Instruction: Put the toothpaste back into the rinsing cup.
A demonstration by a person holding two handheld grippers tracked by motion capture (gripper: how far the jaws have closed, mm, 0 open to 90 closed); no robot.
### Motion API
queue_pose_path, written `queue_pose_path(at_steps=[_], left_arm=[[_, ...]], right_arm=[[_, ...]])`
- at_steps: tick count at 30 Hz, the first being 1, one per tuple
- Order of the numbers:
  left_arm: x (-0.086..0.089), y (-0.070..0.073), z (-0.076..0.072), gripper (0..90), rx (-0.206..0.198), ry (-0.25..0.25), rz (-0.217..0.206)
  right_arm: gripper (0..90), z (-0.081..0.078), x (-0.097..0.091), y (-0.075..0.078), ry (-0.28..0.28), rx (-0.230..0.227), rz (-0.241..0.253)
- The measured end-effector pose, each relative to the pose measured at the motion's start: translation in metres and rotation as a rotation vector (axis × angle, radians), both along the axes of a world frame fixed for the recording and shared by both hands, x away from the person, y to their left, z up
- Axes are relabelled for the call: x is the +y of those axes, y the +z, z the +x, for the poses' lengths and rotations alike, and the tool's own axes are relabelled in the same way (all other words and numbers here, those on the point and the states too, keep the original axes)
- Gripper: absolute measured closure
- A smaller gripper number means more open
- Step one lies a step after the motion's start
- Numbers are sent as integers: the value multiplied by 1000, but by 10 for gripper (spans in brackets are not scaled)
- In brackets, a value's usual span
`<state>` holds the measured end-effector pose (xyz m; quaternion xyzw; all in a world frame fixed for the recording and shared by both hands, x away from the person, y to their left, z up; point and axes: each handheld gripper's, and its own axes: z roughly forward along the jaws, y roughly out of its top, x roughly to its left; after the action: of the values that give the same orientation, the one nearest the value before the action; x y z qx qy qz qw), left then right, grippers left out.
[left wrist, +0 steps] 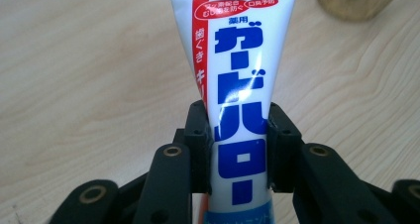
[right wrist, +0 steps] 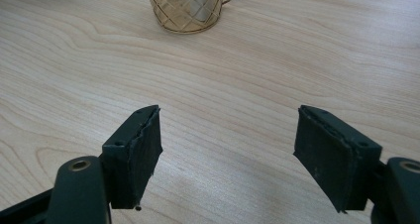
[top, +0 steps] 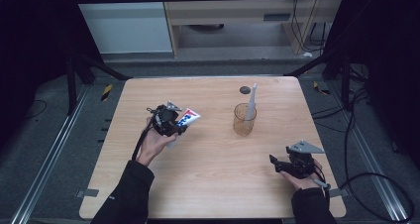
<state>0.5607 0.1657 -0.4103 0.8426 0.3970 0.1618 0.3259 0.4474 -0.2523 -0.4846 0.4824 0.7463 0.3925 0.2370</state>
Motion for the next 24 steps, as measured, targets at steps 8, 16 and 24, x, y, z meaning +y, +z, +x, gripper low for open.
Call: queue_pose_path(at_steps=[8,16,24], left_arm=[[-14,21,-10,681,-152,57,-111],[-35,36,-12,681,-259,87,-203],[-59,41,-6,682,-320,106,-257]], right_arm=[[259,0,0,0,-3,-1,3],[259,0,-1,0,-5,1,8],[259,0,-2,-1,-1,-2,6]])
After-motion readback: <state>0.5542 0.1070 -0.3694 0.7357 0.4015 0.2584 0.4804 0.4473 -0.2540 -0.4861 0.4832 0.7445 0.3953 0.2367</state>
